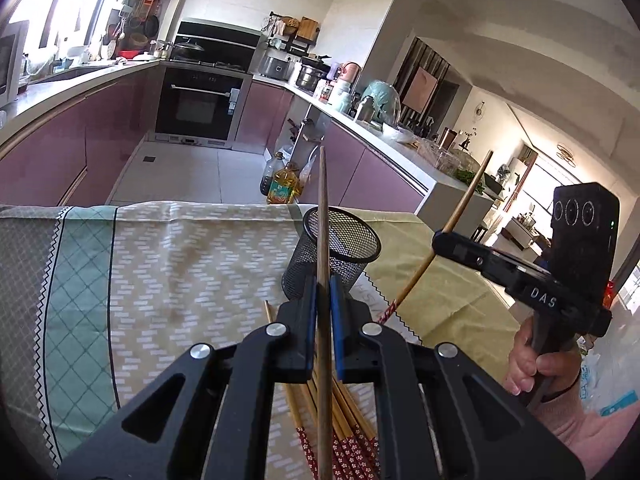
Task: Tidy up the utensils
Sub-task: 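Lift both chopsticks upright and carry them over the black mesh cup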
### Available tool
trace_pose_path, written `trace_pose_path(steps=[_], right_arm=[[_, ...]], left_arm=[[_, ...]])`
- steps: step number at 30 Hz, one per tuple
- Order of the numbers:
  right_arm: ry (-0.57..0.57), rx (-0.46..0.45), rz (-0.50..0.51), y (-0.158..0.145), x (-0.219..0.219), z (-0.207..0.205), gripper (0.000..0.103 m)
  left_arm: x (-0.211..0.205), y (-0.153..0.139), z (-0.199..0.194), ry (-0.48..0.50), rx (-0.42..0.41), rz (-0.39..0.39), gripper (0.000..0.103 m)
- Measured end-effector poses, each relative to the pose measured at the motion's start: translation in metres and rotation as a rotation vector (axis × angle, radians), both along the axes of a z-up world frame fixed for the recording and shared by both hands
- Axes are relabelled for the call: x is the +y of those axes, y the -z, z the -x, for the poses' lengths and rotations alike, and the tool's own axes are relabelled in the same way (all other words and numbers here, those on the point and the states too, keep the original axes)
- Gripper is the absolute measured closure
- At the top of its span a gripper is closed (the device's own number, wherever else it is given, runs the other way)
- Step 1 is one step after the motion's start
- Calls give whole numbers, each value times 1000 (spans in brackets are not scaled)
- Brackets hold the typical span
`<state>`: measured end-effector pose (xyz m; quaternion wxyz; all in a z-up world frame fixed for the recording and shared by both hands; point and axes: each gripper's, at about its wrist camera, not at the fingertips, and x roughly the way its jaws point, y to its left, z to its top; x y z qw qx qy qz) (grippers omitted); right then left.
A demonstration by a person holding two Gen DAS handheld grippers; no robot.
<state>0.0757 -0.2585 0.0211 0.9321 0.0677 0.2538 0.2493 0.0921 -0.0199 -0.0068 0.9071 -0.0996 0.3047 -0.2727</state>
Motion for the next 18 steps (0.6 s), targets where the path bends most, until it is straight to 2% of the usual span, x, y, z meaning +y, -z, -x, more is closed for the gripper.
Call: trace_pose_path(steps=[9, 14, 18], right_arm=[[59, -136, -28, -53, -22, -27, 97], [84, -164, -36, -64, -29, -43, 97], [100, -163, -32, -62, -32, -56, 97]], left_arm=[[-5, -5, -15, -15, -20, 23, 95], [-13, -19, -33, -25, -62, 44, 95], [-25, -35, -50, -25, -118, 76, 95]])
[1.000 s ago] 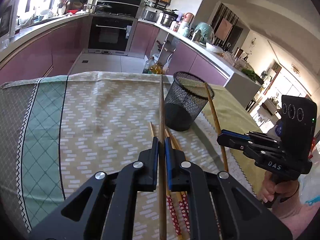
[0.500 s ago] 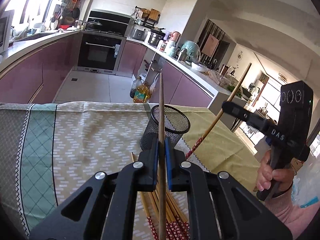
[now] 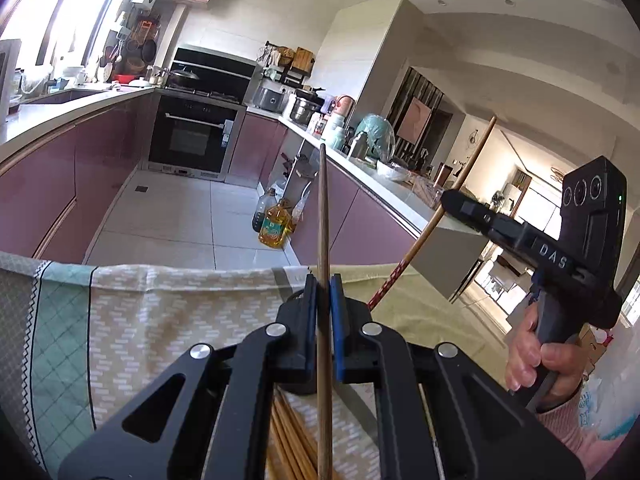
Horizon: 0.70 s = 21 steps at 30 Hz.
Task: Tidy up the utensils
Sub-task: 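Lift both chopsticks upright and carry them over the black mesh cup, then lower the chopsticks into the mesh cup and open both grippers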
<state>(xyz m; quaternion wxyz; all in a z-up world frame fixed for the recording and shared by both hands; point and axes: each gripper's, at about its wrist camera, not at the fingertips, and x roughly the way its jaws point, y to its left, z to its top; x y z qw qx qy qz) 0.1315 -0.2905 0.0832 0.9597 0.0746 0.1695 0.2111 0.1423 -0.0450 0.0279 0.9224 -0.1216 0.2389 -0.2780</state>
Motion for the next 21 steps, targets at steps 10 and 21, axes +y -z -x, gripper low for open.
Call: trace_pose_path(steps=[10, 21], right_arm=[[6, 108, 20, 40, 4, -28, 97], [10, 170, 38, 65, 8, -42, 97]], left_arm=[[-53, -14, -63, -53, -93, 0, 95], [-95, 19, -101, -116, -106, -131, 95]])
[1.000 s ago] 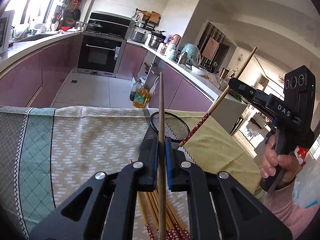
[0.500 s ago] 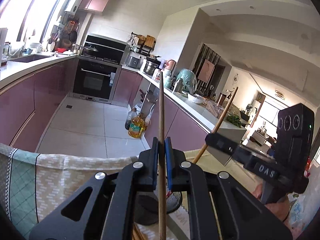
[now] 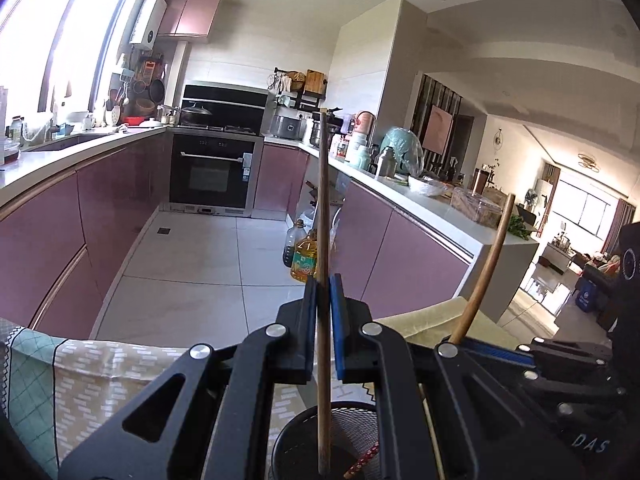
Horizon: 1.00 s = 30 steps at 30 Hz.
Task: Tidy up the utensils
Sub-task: 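Lower the chopsticks into the mesh cup and open both grippers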
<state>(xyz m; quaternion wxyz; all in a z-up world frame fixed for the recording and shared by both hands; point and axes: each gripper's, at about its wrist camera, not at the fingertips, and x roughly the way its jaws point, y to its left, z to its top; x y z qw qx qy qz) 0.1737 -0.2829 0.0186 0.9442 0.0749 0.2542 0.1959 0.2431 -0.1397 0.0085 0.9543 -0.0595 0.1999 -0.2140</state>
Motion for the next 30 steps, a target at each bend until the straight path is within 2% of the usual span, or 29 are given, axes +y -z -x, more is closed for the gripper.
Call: trace_pose_path(steps=[7, 16, 19, 21, 27, 30], right_arm=[[-26, 48, 3, 11, 4, -4, 97], [-3, 108, -14, 17, 3, -20, 89], [20, 108, -8, 18, 3, -21, 85], [23, 107, -16, 17, 2, -18, 85], [-6, 59, -35, 8, -2, 12, 73], [-47, 28, -32, 3, 0, 37, 67]], left_arm=[[5, 16, 11, 23, 33, -74, 95], [23, 22, 25, 52, 92, -86, 95], [29, 21, 31, 56, 98, -92, 85], [34, 18, 39, 56, 95, -93, 68], [53, 11, 71, 70, 93, -117, 56], [62, 14, 88, 77, 104, -152, 54]])
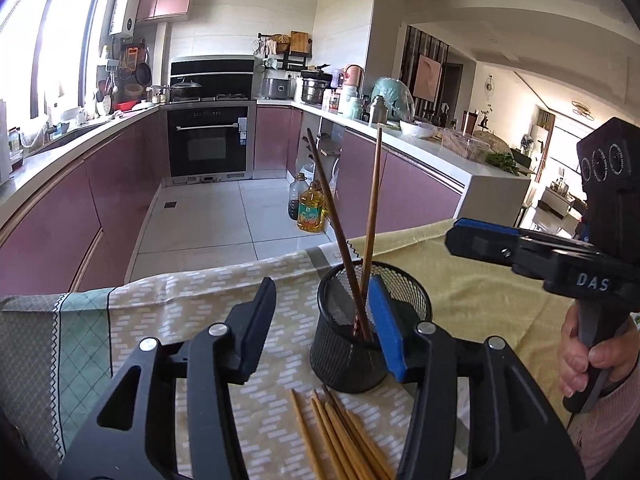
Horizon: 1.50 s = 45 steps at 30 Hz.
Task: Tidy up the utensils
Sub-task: 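Move both open grippers back down to the chopstick pile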
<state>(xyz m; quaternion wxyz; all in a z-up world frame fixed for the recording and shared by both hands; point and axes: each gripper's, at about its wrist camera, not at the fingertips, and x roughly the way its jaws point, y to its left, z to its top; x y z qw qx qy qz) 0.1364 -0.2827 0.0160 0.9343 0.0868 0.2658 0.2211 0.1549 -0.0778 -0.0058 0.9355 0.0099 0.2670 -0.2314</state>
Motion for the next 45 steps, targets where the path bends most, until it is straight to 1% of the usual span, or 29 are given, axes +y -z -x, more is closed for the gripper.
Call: trace_pose_path(steps=[2, 4, 7, 11, 12, 17, 19, 22, 27, 29, 37, 41, 42, 45], right_arm=[[-35, -1, 4, 1, 5, 15, 65], [-73, 19, 17, 9, 12, 28, 63], [-109, 87, 53, 31, 24, 40, 63], [-143, 198, 93, 67, 40, 45, 63], [-150, 221, 100, 74, 45, 46, 63], [-154, 269, 154, 94, 64, 52, 63], [-158, 279, 170, 97, 69, 54, 63], [-164, 289, 176, 102, 75, 57, 63], [-172, 282, 191, 104, 86, 63, 63], [-169, 282, 215, 105, 92, 63, 63], [-148, 310, 227, 111, 87, 61, 64], [-139, 308, 227, 110, 86, 61, 64], [-137, 311, 224, 110, 85, 60, 66], [-132, 314, 233, 110, 83, 60, 70]], left_arm=[[6, 6, 11, 10, 20, -17, 54], [12, 14, 20, 4, 45, -41, 52], [21, 30, 30, 1, 94, -79, 52], [29, 51, 43, 12, 167, -105, 52], [28, 57, 46, 14, 173, -113, 52], [28, 73, 62, 44, 215, -121, 51], [24, 77, 68, 50, 224, -138, 51], [23, 83, 71, 53, 245, -141, 51], [24, 87, 74, 45, 260, -147, 51], [23, 88, 75, 46, 262, -154, 51], [24, 90, 76, 51, 270, -157, 53], [24, 93, 74, 51, 288, -157, 58], [24, 94, 74, 53, 293, -156, 61], [24, 98, 71, 56, 310, -155, 62]])
